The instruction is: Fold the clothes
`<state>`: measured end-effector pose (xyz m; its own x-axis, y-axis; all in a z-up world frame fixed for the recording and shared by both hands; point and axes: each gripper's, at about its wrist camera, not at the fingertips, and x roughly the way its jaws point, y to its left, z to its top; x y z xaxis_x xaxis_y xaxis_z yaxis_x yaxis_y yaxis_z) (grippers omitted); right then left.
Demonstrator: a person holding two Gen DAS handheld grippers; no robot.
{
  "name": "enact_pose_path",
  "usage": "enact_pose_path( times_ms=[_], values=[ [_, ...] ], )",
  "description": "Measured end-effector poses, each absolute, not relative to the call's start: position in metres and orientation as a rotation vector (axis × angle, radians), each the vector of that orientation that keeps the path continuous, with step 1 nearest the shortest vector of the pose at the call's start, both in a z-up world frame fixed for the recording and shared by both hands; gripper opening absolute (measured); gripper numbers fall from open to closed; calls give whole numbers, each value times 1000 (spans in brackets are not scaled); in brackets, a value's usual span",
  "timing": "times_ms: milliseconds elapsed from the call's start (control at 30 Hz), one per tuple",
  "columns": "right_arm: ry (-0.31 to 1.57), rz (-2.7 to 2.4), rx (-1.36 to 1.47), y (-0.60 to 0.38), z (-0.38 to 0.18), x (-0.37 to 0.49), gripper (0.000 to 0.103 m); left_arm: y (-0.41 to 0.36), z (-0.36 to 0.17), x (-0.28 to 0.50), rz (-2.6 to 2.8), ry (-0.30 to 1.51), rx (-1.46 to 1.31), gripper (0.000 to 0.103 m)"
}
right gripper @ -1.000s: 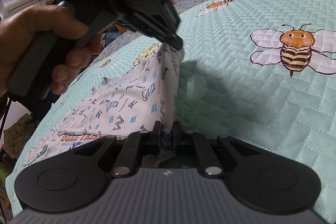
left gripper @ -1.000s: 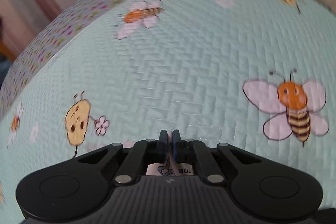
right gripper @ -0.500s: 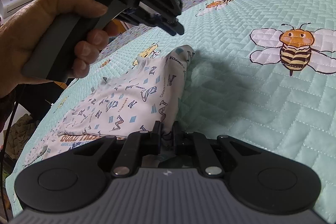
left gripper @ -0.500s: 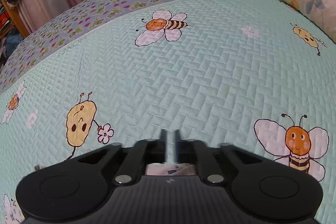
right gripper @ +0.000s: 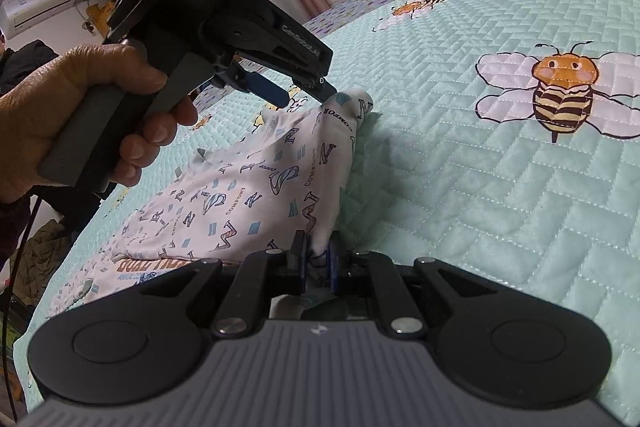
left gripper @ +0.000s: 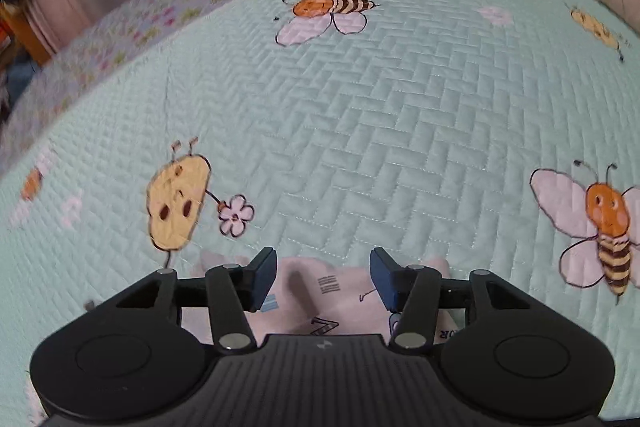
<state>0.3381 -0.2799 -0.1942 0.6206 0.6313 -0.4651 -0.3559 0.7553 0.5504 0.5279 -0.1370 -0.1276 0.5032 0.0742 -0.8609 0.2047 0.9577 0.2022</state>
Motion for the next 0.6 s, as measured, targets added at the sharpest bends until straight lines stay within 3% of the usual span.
enact_pose_path(
  times_ms=[167, 233, 300, 367, 467, 600],
  values=[
    [695, 589, 439, -280, -194, 338, 11, -136, -137, 530, -71, 1090, 267, 58],
    [694, 589, 438, -280, -193, 338, 11, -131, -141, 533, -55, 1118, 209, 54],
    [694, 589, 439, -279, -193, 338, 11, -125, -140, 536, -31, 1092, 178, 36],
    [694, 588, 439, -279, -193, 338, 11, -119, -139, 538, -6, 1064, 148, 11],
    [693, 589, 442, -279, -194, 338, 11, -110, -137, 542, 31, 1021, 104, 7],
    [696, 592, 456, -280, -195, 339, 11, -96, -131, 545, 56, 962, 48, 11]
  ],
)
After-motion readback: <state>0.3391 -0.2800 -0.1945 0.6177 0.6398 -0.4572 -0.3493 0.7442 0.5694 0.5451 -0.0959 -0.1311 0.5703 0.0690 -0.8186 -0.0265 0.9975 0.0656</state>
